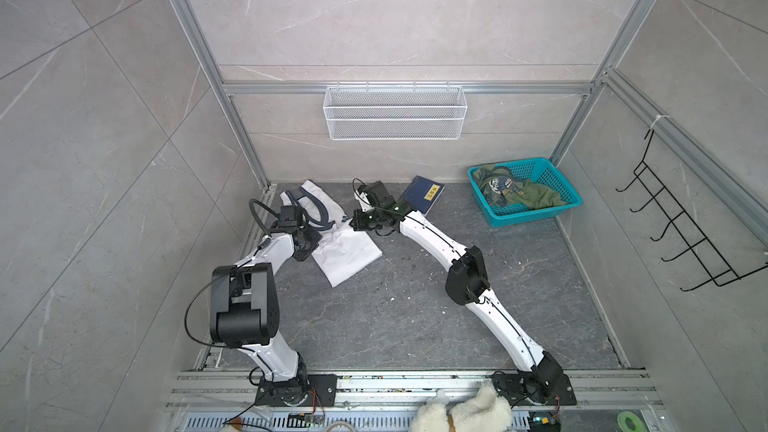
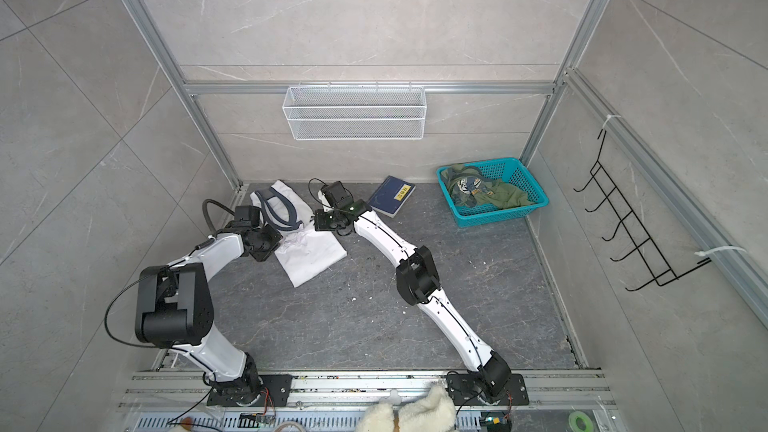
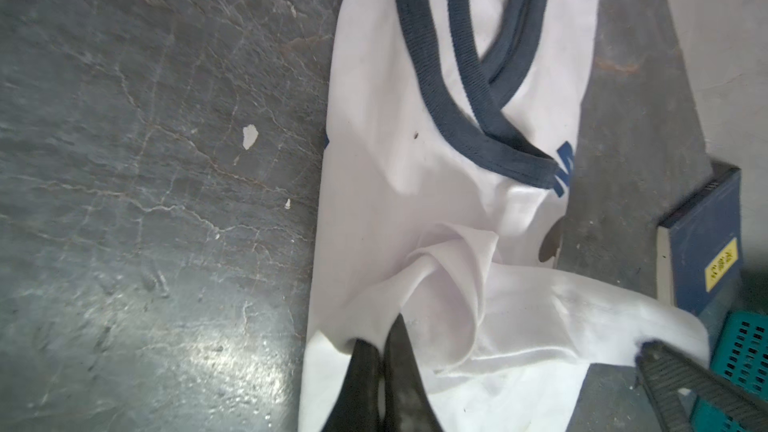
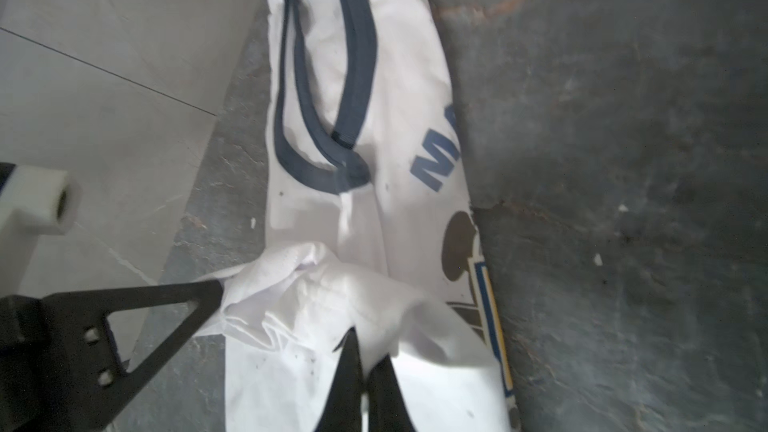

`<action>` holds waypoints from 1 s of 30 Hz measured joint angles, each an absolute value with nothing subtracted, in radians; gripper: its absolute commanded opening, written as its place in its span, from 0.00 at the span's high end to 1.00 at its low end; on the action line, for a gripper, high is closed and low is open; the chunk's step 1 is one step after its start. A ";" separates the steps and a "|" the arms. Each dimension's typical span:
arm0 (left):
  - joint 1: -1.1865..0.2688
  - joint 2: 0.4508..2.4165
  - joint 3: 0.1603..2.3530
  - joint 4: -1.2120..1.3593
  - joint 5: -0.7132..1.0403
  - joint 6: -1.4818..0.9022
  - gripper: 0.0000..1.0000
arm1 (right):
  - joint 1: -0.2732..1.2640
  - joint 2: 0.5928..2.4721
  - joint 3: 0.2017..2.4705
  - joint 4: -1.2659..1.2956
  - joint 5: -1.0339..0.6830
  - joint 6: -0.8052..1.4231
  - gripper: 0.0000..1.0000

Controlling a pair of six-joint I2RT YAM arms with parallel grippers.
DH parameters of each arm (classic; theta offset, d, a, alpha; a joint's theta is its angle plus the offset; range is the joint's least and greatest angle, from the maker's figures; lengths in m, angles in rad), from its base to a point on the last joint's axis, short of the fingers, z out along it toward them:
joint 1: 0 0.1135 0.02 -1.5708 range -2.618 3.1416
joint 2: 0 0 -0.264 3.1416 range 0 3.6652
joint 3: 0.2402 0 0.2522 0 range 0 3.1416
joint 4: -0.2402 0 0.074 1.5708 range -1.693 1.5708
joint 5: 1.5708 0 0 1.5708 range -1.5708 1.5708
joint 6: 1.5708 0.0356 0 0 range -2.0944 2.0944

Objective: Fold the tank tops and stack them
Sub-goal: 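Press the folded end down and pull it back toward the robot with both grippers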

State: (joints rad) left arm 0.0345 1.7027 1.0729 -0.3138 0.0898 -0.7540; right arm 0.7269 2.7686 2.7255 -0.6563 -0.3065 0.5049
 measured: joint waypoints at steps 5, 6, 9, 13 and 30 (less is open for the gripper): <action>0.034 1.801 1.080 -0.323 0.093 -0.754 1.00 | 0.725 2.794 2.721 -0.683 -0.307 0.505 0.99; 0.034 1.814 1.084 -0.322 0.098 -0.754 1.00 | 0.725 2.798 2.721 -0.688 -0.307 0.505 0.99; 0.027 1.828 1.098 -0.322 0.106 -0.750 1.00 | 0.728 2.806 2.720 -0.707 -0.303 0.505 1.00; -0.012 1.832 1.100 -0.319 0.097 -0.738 1.00 | 0.736 2.807 2.683 -0.743 -0.268 0.505 1.00; -0.428 1.553 0.803 -0.338 0.027 -0.762 1.00 | 0.765 1.963 1.243 -0.303 -0.147 0.656 1.00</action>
State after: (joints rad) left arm -0.4282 1.5532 0.8028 -0.3378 0.0273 -0.7624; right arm 0.7647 1.9625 1.2430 -0.3027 -0.1474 0.6563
